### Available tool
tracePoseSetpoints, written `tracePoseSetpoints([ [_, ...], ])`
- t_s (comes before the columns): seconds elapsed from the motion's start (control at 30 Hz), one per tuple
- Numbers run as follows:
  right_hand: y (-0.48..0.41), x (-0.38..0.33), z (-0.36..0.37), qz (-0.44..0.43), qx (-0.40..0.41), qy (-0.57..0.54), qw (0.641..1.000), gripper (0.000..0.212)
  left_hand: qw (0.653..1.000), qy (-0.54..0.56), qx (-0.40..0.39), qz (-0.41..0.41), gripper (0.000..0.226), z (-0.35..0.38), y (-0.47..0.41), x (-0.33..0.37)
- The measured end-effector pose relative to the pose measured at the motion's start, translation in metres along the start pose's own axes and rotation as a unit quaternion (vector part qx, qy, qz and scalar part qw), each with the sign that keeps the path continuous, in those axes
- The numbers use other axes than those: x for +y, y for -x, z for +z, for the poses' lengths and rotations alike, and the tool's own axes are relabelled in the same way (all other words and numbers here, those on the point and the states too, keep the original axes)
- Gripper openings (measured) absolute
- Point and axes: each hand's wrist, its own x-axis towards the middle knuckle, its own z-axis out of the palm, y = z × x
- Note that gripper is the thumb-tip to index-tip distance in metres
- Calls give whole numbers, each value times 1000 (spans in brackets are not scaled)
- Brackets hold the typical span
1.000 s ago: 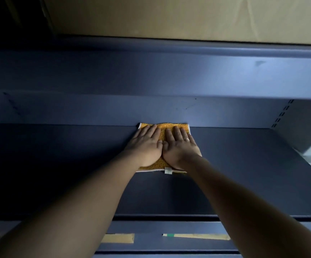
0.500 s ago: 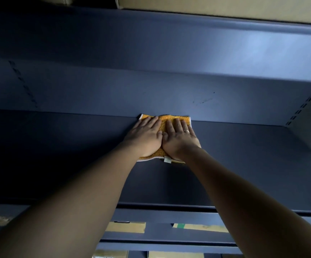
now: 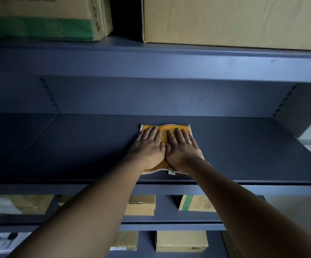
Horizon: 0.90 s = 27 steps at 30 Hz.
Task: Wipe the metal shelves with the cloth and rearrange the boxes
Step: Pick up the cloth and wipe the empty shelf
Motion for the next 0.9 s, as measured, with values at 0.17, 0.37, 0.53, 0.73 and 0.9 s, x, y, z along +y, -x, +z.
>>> tracePoseSetpoints([
  [0.17,22,-10,3,14,2,-7,1000,65,1000,5,-2,9,62,1,21,-1],
  [0.37,38,-29,5,29,-8,-3,1000,65,1000,5,-4,28,61,-1,39,-12],
  [0.53,41,-63,8,25,-13,0,1000,66,1000,6,-1,24,60,-3,57,-41],
  [0.73,39,-77,13,16,-7,6,1000,66,1000,3,2,21,61,-5,62,-56],
  [0.9,26,-74,14,22,-4,4,1000,65,999,-1,8,31,62,-5,46,-59],
])
